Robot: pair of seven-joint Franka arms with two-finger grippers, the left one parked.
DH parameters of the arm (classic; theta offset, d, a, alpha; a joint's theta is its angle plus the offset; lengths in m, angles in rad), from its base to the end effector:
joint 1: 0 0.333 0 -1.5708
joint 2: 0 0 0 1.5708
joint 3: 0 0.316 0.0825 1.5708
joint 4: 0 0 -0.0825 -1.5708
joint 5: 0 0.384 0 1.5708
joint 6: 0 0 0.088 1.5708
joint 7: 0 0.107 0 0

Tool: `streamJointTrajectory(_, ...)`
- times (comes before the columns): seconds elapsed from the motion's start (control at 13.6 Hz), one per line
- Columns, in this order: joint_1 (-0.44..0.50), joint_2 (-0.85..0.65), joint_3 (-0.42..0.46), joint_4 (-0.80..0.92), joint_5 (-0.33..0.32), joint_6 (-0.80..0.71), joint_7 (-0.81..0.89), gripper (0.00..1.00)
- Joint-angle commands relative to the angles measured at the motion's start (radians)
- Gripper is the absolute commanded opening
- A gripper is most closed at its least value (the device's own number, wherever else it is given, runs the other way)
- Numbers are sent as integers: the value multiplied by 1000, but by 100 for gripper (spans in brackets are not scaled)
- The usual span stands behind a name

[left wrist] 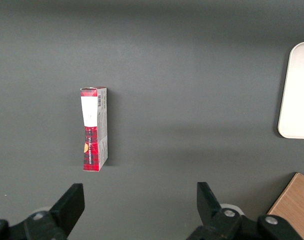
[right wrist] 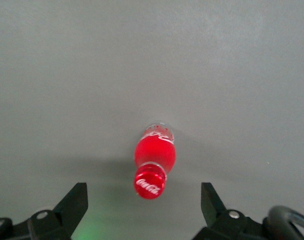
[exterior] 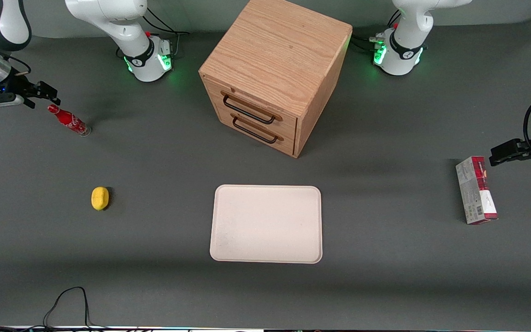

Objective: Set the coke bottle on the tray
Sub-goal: 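Move the right gripper over the red Coca-Cola bottle lying on the table, then lower the right gripper and close it around the bottle's body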

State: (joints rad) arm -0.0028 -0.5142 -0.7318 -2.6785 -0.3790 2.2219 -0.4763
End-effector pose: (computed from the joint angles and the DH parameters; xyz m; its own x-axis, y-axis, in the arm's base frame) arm 0.2880 -0.2512 0.3531 0.9985 0.0536 0.0073 0.0539 -0.9977 -0.0416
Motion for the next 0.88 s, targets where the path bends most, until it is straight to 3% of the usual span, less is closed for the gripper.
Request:
streamJointTrajectory(0.0,17,40,-24,-33,-23,85,-16,100)
streamJointTrajectory(0.44,18,92,-41,-54,-23,162,-21,100)
streamJointTrajectory(0.59,18,111,-43,-53,-23,176,-30,82)
streamJointTrajectory(0.81,20,123,-43,-50,-23,167,-28,28)
